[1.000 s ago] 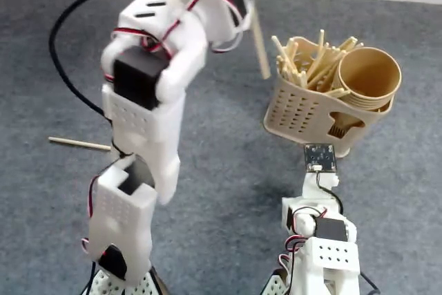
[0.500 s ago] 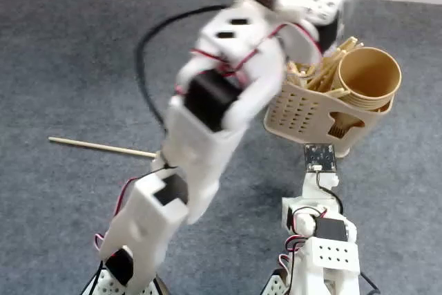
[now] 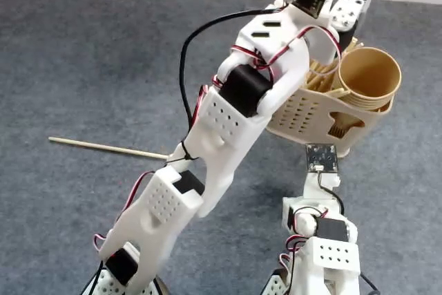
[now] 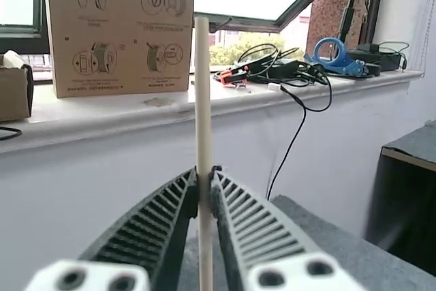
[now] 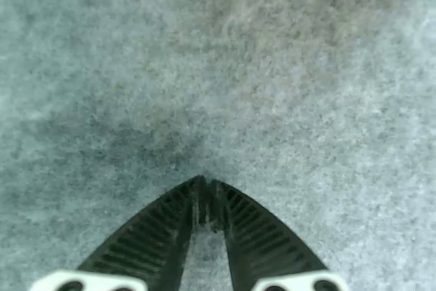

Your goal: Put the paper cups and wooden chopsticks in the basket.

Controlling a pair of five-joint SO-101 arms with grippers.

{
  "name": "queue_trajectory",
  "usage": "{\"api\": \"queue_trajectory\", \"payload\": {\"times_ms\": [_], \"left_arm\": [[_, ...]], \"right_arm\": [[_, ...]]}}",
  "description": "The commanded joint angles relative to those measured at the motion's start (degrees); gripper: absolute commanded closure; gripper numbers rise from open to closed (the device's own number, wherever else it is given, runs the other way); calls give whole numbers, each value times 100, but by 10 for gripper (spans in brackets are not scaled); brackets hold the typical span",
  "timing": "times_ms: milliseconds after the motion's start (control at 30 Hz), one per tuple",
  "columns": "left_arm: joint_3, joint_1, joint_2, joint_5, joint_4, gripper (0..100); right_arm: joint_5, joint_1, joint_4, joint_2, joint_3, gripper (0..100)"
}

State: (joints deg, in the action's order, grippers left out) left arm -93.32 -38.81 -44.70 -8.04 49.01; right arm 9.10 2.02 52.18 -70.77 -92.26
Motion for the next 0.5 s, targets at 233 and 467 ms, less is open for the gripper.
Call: {"api": "queue_trajectory", "payload": {"times_ms": [233, 467], "left_arm": [[-171, 207, 48, 0, 1310, 902], [-180, 347, 312, -9, 1758, 867]], "right_arm": [[70, 92, -127, 4, -4, 957], [70, 92, -127, 4, -4, 957]]}}
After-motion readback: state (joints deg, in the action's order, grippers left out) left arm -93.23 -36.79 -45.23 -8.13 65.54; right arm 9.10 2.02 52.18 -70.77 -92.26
